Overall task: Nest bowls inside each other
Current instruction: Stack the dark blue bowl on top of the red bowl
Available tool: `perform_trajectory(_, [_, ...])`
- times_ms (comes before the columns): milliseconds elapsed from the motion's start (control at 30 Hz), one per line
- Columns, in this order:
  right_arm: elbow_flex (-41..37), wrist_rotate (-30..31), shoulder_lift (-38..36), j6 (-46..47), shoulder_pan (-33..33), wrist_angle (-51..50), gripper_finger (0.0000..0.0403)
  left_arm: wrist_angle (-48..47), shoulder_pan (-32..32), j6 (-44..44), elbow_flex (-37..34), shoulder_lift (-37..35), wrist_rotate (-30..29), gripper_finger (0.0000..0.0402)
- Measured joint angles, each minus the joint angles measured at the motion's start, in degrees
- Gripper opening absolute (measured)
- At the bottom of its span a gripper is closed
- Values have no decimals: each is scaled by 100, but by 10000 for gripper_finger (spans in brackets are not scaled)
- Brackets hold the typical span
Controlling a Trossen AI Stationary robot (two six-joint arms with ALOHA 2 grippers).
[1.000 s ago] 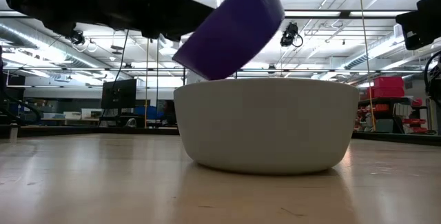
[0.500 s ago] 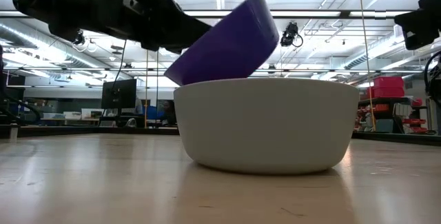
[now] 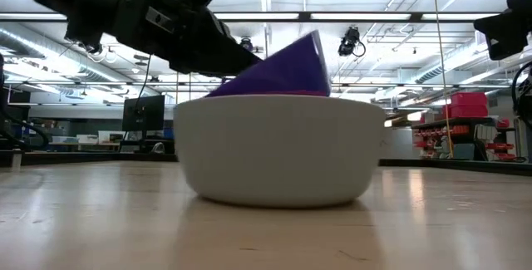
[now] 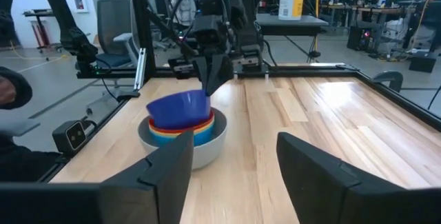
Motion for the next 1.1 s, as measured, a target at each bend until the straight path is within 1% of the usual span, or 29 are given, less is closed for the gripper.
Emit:
perform_trajectory(133, [0, 0, -1, -2, 0, 59, 226, -353, 8, 27, 207, 2, 48, 4])
perform_trajectory(267, [0, 0, 0, -2, -1, 74, 232, -877, 80, -138, 322, 2, 152, 4])
perform_trajectory(400, [0, 0, 0, -2, -1, 80, 238, -1124, 117, -326, 330, 1, 183, 4])
perform_trajectory(667, [0, 0, 0, -2, -2, 83, 253, -1514, 215, -610, 343, 0, 437, 4])
perform_trajectory(833, [0, 0, 0, -2, -2, 115, 260, -2182, 240, -649, 656, 0, 583, 4])
perform_trajectory(900, [0, 0, 0, -2, -2, 122, 263, -2200, 240, -628, 704, 0, 587, 4])
perform_trajectory(1100, [0, -1, -1, -1, -2, 122, 268, -2064, 240, -429, 761, 7, 633, 39])
